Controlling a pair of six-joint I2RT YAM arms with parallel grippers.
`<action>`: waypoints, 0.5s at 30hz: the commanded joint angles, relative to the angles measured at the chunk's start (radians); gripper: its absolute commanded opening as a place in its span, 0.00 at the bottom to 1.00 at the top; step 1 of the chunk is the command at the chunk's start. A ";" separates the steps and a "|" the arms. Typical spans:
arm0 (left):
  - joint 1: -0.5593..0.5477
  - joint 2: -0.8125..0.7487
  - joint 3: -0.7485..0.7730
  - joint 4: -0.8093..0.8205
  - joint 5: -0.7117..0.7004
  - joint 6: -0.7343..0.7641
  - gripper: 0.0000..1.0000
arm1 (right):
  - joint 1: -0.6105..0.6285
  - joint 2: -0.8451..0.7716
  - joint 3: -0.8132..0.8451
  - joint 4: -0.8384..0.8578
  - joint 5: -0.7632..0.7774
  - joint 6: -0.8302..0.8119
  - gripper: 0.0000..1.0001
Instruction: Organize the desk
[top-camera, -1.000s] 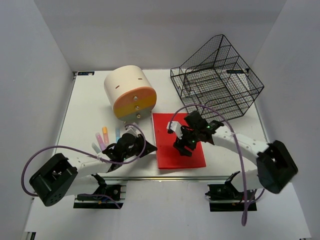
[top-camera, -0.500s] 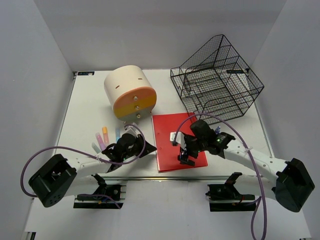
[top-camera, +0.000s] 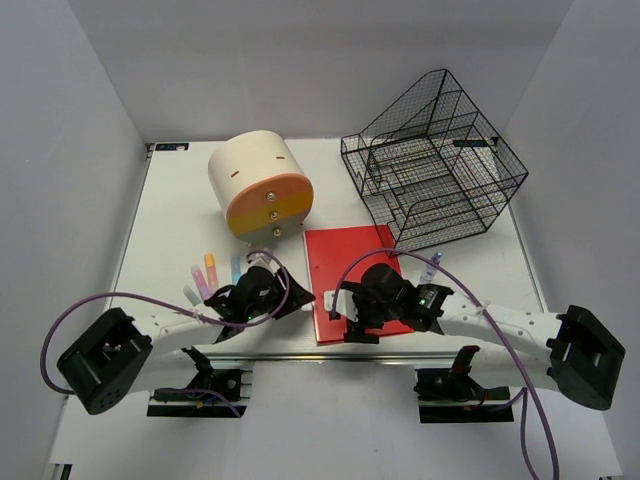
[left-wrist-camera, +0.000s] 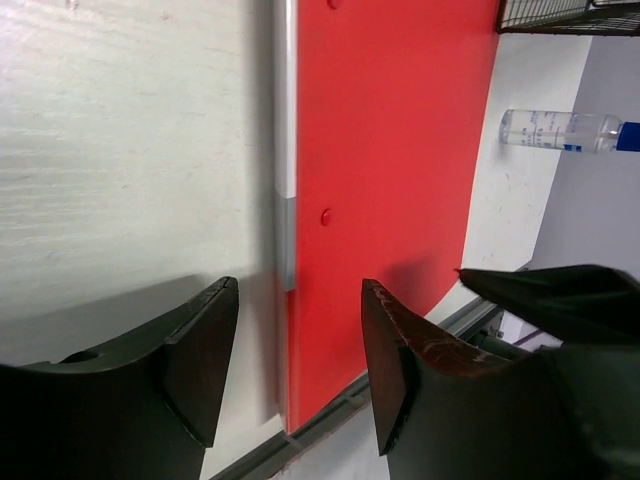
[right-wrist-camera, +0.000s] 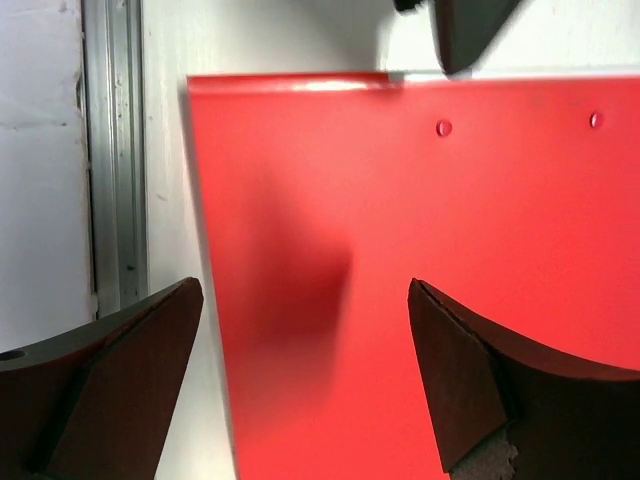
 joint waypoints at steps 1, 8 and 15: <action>-0.006 0.003 0.048 -0.026 -0.016 0.001 0.62 | 0.058 0.000 -0.029 0.085 0.053 -0.020 0.89; -0.015 -0.023 0.036 -0.040 -0.017 -0.007 0.62 | 0.152 0.043 -0.027 0.098 0.081 -0.018 0.84; -0.015 -0.103 0.017 -0.110 -0.068 -0.015 0.63 | 0.233 0.094 -0.026 0.154 0.194 -0.004 0.77</action>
